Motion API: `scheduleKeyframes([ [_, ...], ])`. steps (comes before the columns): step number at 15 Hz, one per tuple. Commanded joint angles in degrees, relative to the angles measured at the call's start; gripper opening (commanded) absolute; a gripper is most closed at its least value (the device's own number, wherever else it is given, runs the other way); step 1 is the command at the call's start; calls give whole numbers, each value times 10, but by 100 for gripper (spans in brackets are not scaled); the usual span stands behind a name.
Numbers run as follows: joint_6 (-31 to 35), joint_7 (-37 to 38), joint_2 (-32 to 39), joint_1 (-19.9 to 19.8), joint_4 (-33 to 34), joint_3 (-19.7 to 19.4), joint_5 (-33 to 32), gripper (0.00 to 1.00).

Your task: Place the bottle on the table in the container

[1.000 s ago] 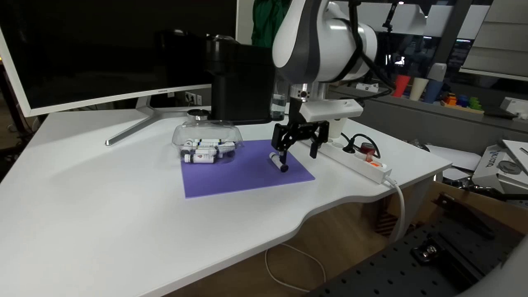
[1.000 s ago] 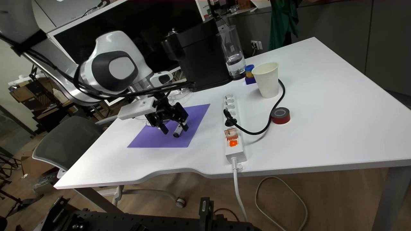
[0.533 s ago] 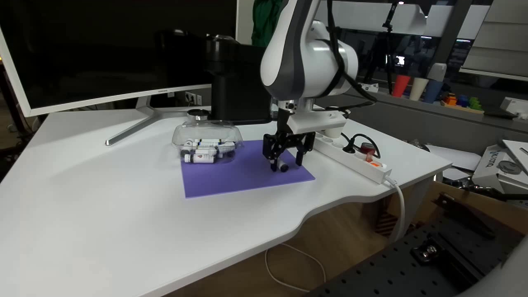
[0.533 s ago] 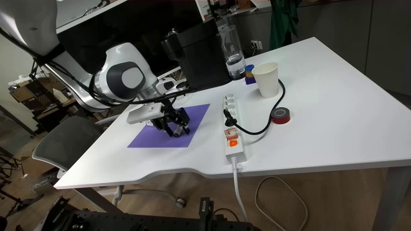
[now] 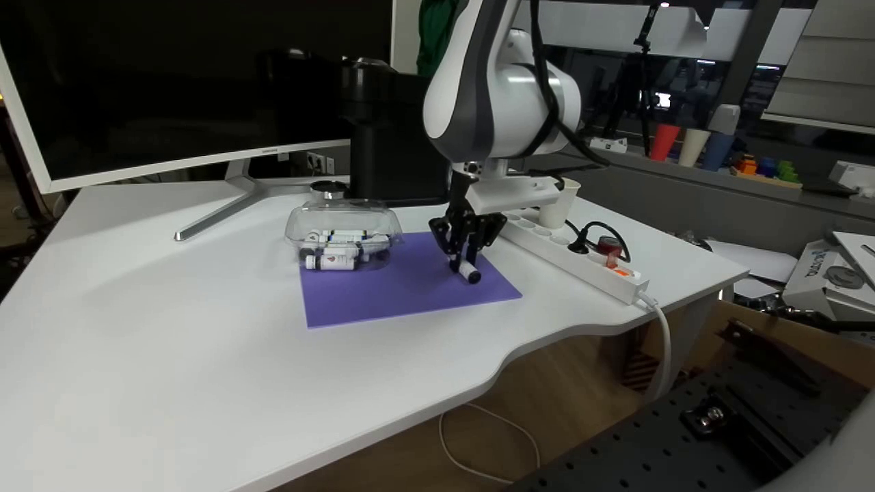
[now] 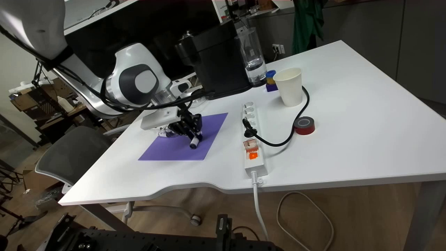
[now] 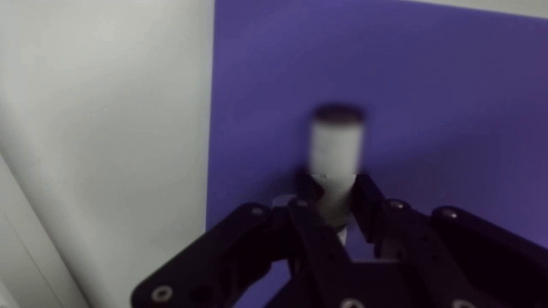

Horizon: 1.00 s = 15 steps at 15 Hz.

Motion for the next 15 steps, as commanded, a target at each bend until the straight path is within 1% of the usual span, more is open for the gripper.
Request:
scheduleKeyframes([
  [1, 4, -9, -5, -2, 16, 1, 6, 5],
  [2, 7, -8, -9, 0, 21, 1, 5, 7],
  [6, 11, -8, -19, 19, 51, 3, -1, 7],
  [9, 6, -7, -18, 35, 92, 19, 2, 7],
  [12, -7, -7, 2, 45, 147, 43, 9, 7],
  [15, -47, -13, 24, 35, 194, 85, 33, 7],
])
